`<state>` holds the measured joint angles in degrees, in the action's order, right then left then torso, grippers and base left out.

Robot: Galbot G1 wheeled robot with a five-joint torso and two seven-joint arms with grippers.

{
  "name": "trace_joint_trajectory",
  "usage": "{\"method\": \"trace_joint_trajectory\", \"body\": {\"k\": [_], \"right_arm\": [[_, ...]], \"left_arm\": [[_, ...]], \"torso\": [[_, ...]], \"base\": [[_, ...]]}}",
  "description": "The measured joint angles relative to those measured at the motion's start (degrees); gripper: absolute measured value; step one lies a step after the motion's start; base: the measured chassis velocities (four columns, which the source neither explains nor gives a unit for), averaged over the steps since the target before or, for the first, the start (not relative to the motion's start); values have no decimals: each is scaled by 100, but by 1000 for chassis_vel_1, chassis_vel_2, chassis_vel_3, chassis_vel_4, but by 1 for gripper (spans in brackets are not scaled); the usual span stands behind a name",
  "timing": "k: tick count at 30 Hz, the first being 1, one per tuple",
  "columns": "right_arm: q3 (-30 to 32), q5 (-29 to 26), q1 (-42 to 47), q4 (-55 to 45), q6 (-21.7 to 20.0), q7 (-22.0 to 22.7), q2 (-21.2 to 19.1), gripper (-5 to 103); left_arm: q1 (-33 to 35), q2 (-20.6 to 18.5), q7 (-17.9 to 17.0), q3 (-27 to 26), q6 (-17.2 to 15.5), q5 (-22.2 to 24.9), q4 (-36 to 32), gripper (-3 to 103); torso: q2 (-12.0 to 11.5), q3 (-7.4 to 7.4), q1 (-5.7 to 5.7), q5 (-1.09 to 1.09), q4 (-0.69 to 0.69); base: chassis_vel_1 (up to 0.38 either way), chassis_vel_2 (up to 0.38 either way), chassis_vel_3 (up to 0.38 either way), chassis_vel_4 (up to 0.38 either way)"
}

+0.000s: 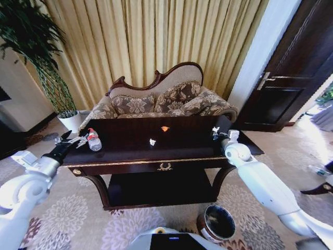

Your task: Move to the front of the table and place the trash on the table into the trash bin.

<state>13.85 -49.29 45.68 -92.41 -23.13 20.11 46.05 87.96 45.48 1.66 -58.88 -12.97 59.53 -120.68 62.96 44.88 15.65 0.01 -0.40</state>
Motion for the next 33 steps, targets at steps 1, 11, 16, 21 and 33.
{"method": "trace_joint_trajectory", "body": {"k": [1, 11, 16, 21, 33], "right_arm": [[0, 0, 0, 0, 0, 0, 0, 2], [878, 193, 932, -1265, 78, 61, -198, 1], [1673, 453, 1958, -2160, 388, -134, -136, 1], [2057, 559, 2588, -2608, 399, -339, -20, 1], [2143, 519, 2898, -3105, 358, -328, 194, 1]], "left_arm": [[0, 0, 0, 0, 0, 0, 0, 100], [-56, 51, -28, 19, 9, -11, 8, 100], [-94, 101, -170, 92, 78, -55, 23, 100], [-120, 106, -203, 110, 82, -52, 4, 100], [-249, 77, -310, 152, 20, -28, -90, 100]], "torso": [[0, 0, 0, 0, 0], [0, 0, 0, 0, -2], [1, -1, -2, -1, -1], [0, -1, -2, 0, -2], [0, 0, -1, -1, 0]], "base": [[0, 0, 0, 0], [0, 0, 0, 0], [0, 0, 0, 0], [0, 0, 0, 0], [0, 0, 0, 0]]}}
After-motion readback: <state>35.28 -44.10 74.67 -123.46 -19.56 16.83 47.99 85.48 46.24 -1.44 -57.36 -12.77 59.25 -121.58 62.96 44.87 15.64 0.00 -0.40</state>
